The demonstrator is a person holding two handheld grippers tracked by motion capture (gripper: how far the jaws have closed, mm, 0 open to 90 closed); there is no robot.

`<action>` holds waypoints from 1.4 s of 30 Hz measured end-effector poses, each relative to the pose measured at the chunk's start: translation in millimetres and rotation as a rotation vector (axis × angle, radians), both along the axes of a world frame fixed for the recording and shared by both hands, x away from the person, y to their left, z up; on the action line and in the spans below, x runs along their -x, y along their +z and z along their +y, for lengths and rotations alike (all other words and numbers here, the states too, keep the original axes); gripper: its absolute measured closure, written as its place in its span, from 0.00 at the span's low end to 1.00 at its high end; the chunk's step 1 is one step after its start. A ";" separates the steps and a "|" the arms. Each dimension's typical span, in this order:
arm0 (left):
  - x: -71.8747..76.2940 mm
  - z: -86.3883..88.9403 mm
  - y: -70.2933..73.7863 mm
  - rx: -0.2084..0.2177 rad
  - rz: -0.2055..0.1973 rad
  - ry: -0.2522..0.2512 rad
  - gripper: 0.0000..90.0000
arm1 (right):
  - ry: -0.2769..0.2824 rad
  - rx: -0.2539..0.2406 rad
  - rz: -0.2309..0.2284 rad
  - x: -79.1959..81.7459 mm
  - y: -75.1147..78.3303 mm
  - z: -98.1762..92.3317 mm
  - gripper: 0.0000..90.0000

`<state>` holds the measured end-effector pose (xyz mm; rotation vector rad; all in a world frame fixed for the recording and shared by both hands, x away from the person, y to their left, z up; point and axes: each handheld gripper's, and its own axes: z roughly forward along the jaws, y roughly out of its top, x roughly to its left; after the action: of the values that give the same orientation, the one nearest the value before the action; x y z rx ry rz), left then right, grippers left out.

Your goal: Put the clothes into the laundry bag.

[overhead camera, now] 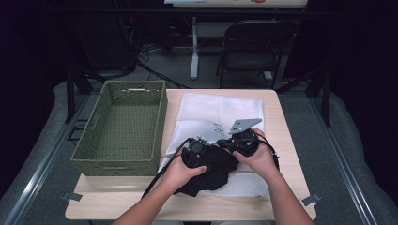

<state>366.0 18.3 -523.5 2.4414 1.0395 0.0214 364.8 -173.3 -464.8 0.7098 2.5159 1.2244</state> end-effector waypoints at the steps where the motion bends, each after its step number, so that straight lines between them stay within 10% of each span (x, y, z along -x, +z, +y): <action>1: -0.8 0.5 -0.1 0.004 -0.002 -0.005 0.38 | 0.000 0.000 0.000 0.0 0.0 0.0 1.00; 26: 28.5 29.9 45.7 0.130 -0.079 -0.035 0.24 | -0.003 -0.004 -0.001 -0.3 -0.2 -0.4 1.00; 42: 44.3 54.5 43.6 0.081 -0.034 -0.059 0.26 | -0.003 -0.005 0.003 0.0 -0.4 -0.6 1.00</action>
<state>321.7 72.8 -479.9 2.3888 0.9350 0.0006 364.7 -174.0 -465.2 0.7172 2.5137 1.2298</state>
